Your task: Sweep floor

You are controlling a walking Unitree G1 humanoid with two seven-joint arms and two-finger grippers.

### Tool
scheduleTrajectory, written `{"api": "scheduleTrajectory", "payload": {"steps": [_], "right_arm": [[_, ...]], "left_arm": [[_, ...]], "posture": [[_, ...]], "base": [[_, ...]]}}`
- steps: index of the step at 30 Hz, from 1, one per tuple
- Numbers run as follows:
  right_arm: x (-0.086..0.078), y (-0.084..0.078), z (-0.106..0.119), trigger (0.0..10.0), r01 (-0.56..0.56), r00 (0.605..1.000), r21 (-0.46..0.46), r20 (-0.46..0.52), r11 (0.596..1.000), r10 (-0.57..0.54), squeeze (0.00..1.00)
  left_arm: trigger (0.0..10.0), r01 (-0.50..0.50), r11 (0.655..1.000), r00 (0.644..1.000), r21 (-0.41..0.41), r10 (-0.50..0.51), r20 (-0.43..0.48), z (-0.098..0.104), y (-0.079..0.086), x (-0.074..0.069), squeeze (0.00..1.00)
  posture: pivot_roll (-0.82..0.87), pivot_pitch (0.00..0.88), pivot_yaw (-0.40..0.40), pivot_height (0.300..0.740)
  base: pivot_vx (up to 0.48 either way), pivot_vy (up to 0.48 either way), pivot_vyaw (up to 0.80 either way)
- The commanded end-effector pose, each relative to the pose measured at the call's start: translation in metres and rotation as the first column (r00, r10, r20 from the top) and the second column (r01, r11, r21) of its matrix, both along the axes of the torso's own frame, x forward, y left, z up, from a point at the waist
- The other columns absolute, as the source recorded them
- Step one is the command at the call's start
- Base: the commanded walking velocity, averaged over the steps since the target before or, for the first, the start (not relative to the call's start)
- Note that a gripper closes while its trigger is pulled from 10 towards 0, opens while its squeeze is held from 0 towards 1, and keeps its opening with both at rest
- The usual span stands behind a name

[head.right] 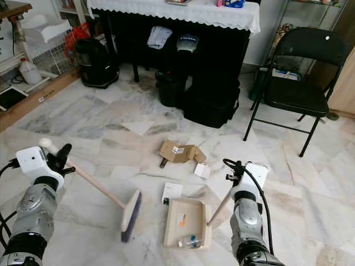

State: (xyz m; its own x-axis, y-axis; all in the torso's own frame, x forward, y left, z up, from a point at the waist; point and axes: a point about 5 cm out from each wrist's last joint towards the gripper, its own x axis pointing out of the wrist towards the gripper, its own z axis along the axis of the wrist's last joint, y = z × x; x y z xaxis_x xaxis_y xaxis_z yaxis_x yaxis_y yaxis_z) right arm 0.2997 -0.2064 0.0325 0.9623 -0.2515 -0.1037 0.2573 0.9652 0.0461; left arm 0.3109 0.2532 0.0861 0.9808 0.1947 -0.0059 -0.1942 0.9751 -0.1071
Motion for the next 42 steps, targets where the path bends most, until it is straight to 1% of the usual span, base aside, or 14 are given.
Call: {"api": "scheduleTrajectory", "payload": {"steps": [1, 4, 9, 10, 16, 21, 22, 24, 26, 27, 28, 30, 34, 42], "right_arm": [[0.011, 0.003, 0.019, 10.0, -0.014, 0.994, -0.012, 0.104, 1.000, 0.015, 0.00], [0.014, 0.007, 0.026, 10.0, -0.022, 0.989, 0.006, 0.149, 1.000, 0.021, 0.00], [0.016, 0.007, 0.032, 10.0, -0.024, 0.982, 0.017, 0.187, 1.000, 0.021, 0.00], [0.017, 0.006, 0.035, 10.0, -0.016, 0.977, 0.034, 0.212, 0.999, 0.008, 0.00], [0.019, -0.001, 0.045, 10.0, 0.014, 0.963, 0.083, 0.265, 0.996, -0.036, 0.00], [0.021, 0.002, 0.054, 10.0, 0.017, 0.950, 0.072, 0.311, 0.997, -0.039, 0.00], [0.021, 0.004, 0.057, 10.0, 0.013, 0.945, 0.065, 0.326, 0.998, -0.033, 0.00], [0.020, 0.005, 0.060, 10.0, 0.008, 0.938, 0.051, 0.345, 0.999, -0.025, 0.00], [0.019, 0.005, 0.060, 10.0, 0.007, 0.937, 0.052, 0.347, 0.999, -0.025, 0.00], [0.018, 0.005, 0.060, 10.0, 0.001, 0.937, 0.045, 0.349, 0.999, -0.016, 0.00], [0.017, 0.005, 0.060, 10.0, -0.002, 0.937, 0.040, 0.349, 0.999, -0.012, 0.00], [0.017, 0.005, 0.060, 10.0, -0.003, 0.937, 0.039, 0.350, 0.999, -0.011, 0.00], [0.018, 0.007, 0.061, 10.0, -0.009, 0.938, 0.032, 0.346, 0.999, -0.002, 0.00], [0.020, 0.014, 0.069, 10.0, -0.022, 0.931, 0.045, 0.365, 0.999, 0.004, 0.00]], "left_arm": [[10.0, 0.008, 0.999, 0.999, 0.048, -0.011, 0.052, 0.011, -0.002, 0.006, 0.00], [10.0, 0.008, 0.998, 0.997, 0.061, -0.013, 0.071, 0.012, -0.009, 0.007, 0.00], [10.0, 0.015, 0.997, 0.996, 0.079, -0.022, 0.088, 0.013, -0.015, 0.008, 0.00], [10.0, 0.010, 0.995, 0.995, 0.098, -0.020, 0.102, 0.015, -0.018, 0.008, 0.00], [10.0, -0.023, 0.990, 0.987, 0.140, 0.000, 0.158, 0.025, -0.021, 0.008, 0.00], [10.0, -0.039, 0.985, 0.984, 0.170, 0.008, 0.176, 0.028, -0.022, 0.003, 0.00], [10.0, -0.020, 0.979, 0.982, 0.201, -0.019, 0.190, 0.029, -0.027, 0.000, 0.00], [10.0, -0.005, 0.976, 0.976, 0.218, -0.042, 0.214, 0.033, -0.034, -0.004, 0.00], [10.0, -0.012, 0.977, 0.974, 0.213, -0.037, 0.222, 0.034, -0.036, -0.004, 0.00], [10.0, -0.030, 0.981, 0.972, 0.192, -0.017, 0.236, 0.036, -0.039, -0.002, 0.00], [10.0, -0.034, 0.982, 0.969, 0.184, -0.013, 0.246, 0.038, -0.042, 0.000, 0.00], [10.0, -0.030, 0.982, 0.969, 0.185, -0.017, 0.248, 0.039, -0.044, 0.001, 0.00], [10.0, 0.005, 0.980, 0.967, 0.201, -0.055, 0.247, 0.041, -0.054, 0.003, 0.00], [10.0, 0.020, 0.971, 0.969, 0.238, -0.078, 0.235, 0.039, -0.064, -0.002, 0.00]], "posture": [[0.06, 0.000, 0.004, 0.740], [0.05, 0.000, 0.006, 0.740], [0.04, 0.000, 0.007, 0.740], [0.04, 0.000, 0.006, 0.740], [0.05, 0.000, 0.006, 0.740], [0.03, 0.000, 0.015, 0.740], [0.01, 0.000, 0.013, 0.740], [0.01, 0.000, 0.005, 0.740], [0.01, 0.000, 0.003, 0.740], [0.02, 0.000, -0.007, 0.740], [0.02, 0.000, -0.009, 0.740], [0.02, 0.000, -0.009, 0.740], [0.04, 0.000, -0.010, 0.740], [0.05, 0.000, -0.005, 0.740]], "base": [[0.000, 0.000, 0.00], [0.000, 0.000, 0.00], [0.000, 0.000, 0.00], [0.000, 0.000, 0.00], [0.000, 0.000, 0.00], [0.000, 0.000, 0.00], [0.000, 0.000, 0.00], [0.000, 0.000, 0.00], [0.000, 0.000, 0.00], [0.000, 0.000, 0.00], [0.000, 0.000, 0.44], [0.000, 0.000, 0.60], [0.000, 0.000, 0.80], [0.000, 0.000, 0.80]]}}
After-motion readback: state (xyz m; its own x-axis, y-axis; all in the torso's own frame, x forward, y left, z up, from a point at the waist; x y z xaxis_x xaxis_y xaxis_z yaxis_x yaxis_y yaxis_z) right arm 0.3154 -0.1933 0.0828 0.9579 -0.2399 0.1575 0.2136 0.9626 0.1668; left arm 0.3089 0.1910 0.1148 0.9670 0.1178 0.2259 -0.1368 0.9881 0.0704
